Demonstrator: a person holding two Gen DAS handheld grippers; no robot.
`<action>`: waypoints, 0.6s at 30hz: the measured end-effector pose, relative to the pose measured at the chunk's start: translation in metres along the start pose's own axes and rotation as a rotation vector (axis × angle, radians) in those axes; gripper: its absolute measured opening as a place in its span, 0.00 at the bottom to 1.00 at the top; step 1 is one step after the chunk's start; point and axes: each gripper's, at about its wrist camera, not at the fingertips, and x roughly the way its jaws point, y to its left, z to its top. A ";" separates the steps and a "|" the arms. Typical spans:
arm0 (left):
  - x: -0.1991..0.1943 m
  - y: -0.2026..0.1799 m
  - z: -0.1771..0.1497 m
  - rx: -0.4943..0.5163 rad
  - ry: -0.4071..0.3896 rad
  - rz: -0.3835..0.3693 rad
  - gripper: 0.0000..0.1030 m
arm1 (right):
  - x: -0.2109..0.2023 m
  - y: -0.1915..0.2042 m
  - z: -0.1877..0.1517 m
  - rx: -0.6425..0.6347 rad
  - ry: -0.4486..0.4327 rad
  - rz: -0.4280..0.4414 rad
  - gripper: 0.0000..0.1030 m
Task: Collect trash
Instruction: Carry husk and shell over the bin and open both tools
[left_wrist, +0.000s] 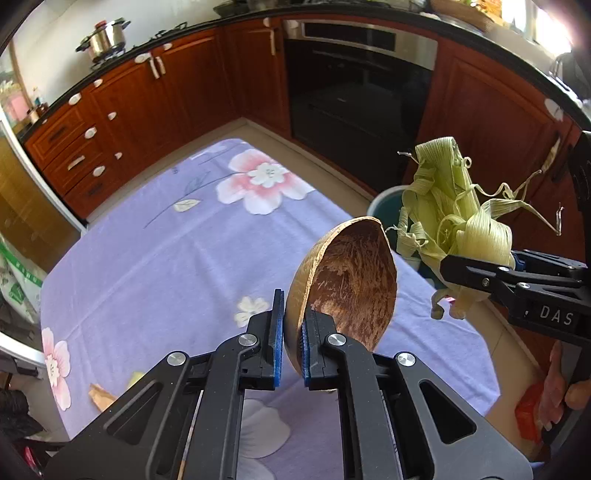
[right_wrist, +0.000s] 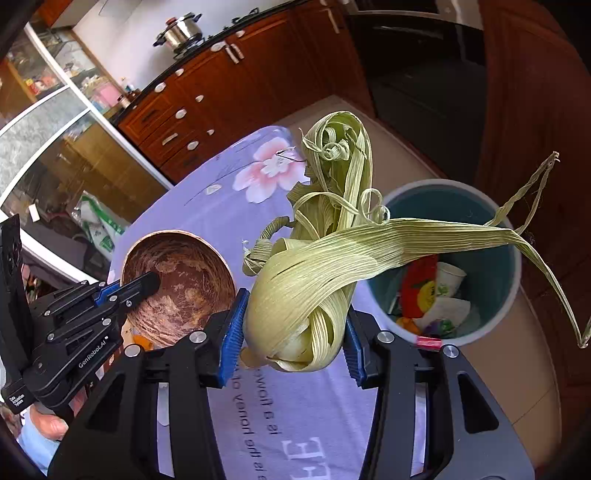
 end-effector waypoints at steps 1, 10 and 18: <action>0.005 -0.012 0.005 0.014 0.007 -0.017 0.08 | -0.004 -0.014 0.001 0.021 -0.007 -0.013 0.43; 0.065 -0.114 0.035 0.145 0.087 -0.106 0.08 | 0.001 -0.126 0.000 0.173 0.034 -0.155 0.43; 0.124 -0.151 0.049 0.190 0.165 -0.110 0.08 | 0.045 -0.166 -0.007 0.233 0.137 -0.190 0.44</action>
